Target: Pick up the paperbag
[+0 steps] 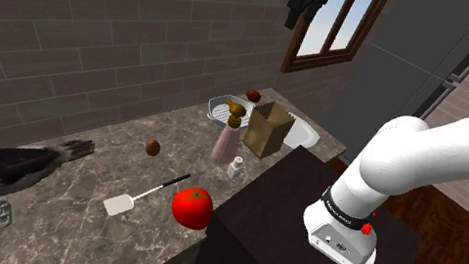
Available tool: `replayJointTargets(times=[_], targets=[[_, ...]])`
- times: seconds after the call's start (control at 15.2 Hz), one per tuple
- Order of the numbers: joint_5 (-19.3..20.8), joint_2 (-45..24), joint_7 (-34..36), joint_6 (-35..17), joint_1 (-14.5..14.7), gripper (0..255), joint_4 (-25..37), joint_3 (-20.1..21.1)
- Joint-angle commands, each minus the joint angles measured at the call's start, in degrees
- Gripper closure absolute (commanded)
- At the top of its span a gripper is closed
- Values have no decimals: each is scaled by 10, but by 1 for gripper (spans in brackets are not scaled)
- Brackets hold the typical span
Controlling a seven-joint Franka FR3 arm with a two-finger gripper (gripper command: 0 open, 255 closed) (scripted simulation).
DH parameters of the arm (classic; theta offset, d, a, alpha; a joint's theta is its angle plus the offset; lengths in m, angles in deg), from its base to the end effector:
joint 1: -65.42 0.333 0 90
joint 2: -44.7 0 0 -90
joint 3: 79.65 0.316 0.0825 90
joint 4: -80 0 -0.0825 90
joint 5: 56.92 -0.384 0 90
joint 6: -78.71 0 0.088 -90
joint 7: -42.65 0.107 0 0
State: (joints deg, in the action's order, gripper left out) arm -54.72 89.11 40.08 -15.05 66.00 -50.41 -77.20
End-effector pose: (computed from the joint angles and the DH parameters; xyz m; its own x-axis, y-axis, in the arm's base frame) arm 0.3164 0.0179 0.6313 0.9871 0.0915 0.1312 0.0823 -0.9939 0.0741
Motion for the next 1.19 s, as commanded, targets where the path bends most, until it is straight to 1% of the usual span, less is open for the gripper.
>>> replayJointTargets(times=[0.0, 0.33, 0.59, 0.86, 1.12], targets=[[0, 0, 0, 0, 0, 0, 0, 0], [12, -2, -10, -78, -13, 0, -86, -23], [22, -17, -19, -145, -25, 0, -145, -43], [34, -45, -27, -216, -39, 0, -195, -64], [47, -88, -36, -292, -54, 0, -236, -86]])
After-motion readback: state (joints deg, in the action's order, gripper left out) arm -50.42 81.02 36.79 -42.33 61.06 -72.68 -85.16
